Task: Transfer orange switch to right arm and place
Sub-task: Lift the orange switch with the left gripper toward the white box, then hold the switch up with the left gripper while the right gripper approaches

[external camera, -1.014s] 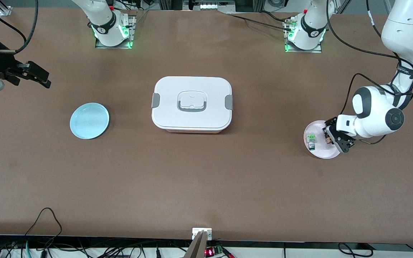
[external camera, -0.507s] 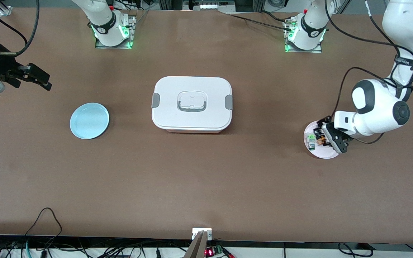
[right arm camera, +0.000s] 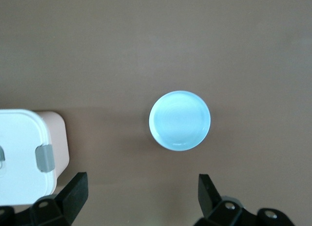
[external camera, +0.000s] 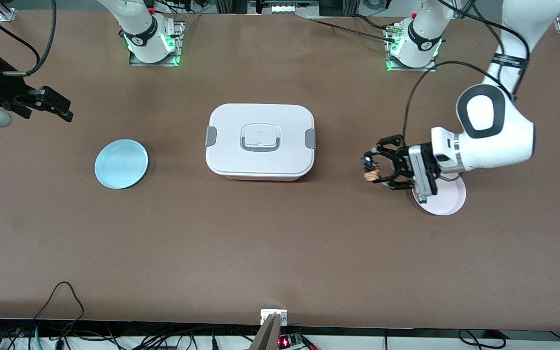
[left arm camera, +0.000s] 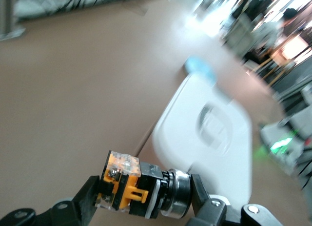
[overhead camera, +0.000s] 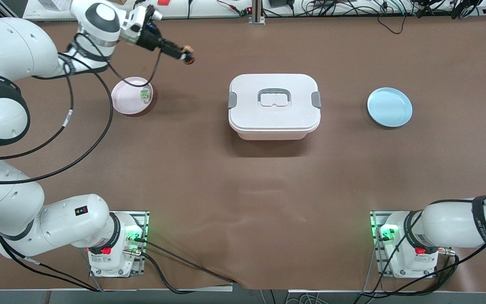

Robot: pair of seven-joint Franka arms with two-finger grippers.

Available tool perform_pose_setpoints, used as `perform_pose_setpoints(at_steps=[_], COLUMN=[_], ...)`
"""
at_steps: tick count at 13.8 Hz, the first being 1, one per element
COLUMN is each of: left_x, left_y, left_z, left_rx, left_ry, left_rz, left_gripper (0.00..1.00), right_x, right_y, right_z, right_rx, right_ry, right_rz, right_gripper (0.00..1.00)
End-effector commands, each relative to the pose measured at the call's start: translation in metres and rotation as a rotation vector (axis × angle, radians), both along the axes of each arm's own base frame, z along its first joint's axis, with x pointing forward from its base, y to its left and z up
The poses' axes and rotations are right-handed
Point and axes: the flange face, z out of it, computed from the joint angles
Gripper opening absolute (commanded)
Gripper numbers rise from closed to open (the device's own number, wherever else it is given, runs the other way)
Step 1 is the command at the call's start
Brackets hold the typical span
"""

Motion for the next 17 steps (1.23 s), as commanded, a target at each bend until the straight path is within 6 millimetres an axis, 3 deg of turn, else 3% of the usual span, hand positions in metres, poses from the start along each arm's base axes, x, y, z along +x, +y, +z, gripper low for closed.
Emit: perform_pose_setpoints(at_steps=[1, 4, 6, 9, 12, 17], left_x=[-0.015, -0.034, -0.035, -0.051, -0.067, -0.069], left_y=[-0.073, -0.152, -0.178, -0.217, -0.246, -0.259], left_z=[0.032, 0.078, 0.109, 0.125, 0.134, 0.150], left_rx=[-0.237, -0.409, -0.442, -0.494, -0.501, -0.521], left_ry=[0.018, 0.034, -0.005, 0.021, 0.023, 0.010], left_rz=[0.000, -0.018, 0.002, 0.052, 0.085, 0.103], left_gripper=[0.00, 0.00, 0.00, 0.00, 0.00, 0.00], right_x=[-0.010, -0.012, -0.007, 0.002, 0.011, 0.029], right_y=[0.009, -0.003, -0.005, -0.004, 0.005, 0.022], right_z=[0.003, 0.002, -0.004, -0.016, -0.037, -0.093], right_rx=[0.186, 0.524, 0.726, 0.999, 1.193, 1.436], right_ry=[0.063, 0.157, 0.223, 0.300, 0.302, 0.326], right_rz=[-0.002, -0.078, -0.097, -0.124, -0.100, -0.158], right_gripper=[1.00, 1.00, 1.00, 1.00, 1.00, 1.00])
